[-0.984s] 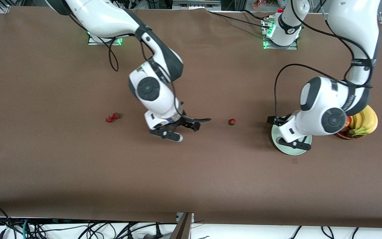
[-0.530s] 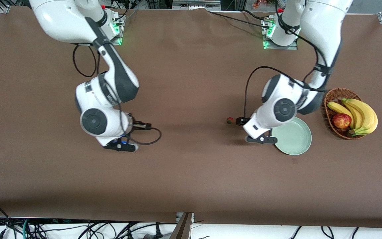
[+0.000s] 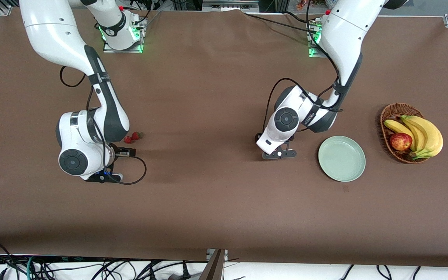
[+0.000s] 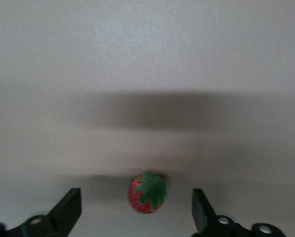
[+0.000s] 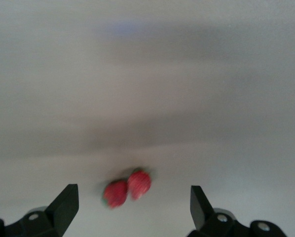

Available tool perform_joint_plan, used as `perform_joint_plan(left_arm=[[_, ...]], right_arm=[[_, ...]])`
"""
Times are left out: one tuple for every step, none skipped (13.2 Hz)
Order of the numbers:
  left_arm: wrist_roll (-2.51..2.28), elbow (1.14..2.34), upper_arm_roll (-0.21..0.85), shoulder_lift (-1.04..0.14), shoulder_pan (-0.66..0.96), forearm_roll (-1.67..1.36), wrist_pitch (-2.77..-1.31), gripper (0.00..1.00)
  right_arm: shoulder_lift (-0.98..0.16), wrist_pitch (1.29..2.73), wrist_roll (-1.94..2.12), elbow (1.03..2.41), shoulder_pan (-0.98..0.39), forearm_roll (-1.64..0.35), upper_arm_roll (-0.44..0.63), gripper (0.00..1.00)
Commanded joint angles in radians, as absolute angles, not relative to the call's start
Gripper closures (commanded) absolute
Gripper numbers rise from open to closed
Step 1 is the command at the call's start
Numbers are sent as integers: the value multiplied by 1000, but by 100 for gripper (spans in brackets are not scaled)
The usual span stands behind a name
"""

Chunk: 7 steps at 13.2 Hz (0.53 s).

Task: Collect all strawberries into plate
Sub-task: 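Grasp the strawberry with the left gripper while the right gripper reaches another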

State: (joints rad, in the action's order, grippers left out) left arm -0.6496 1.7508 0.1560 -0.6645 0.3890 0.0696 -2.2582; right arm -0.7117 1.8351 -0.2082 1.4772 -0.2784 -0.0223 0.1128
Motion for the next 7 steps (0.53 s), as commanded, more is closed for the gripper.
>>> perform_joint_plan(left_arm=[[-678, 1752, 143, -683, 408, 92, -2284, 48], [-677, 1752, 143, -686, 410, 94, -2286, 59], [-676, 1752, 143, -690, 410, 95, -2286, 72], [-675, 1750, 143, -693, 411, 94, -2286, 80], [-661, 1747, 143, -687, 407, 94, -2277, 82], [-646, 1744, 143, -674, 397, 95, -2261, 86], [-593, 1735, 137, -655, 387, 94, -2216, 86]], right_arm=[[-632, 1992, -189, 1672, -282, -25, 120, 0], [-634, 2005, -190, 1690, -276, -29, 121, 0], [-632, 2002, -193, 1698, -276, -31, 123, 0], [-630, 1996, -193, 1707, -276, -32, 121, 0], [-618, 1994, -193, 1730, -275, -32, 123, 0], [-608, 2000, -193, 1759, -275, -32, 123, 0], [-604, 2006, -193, 1776, -275, -34, 121, 0]])
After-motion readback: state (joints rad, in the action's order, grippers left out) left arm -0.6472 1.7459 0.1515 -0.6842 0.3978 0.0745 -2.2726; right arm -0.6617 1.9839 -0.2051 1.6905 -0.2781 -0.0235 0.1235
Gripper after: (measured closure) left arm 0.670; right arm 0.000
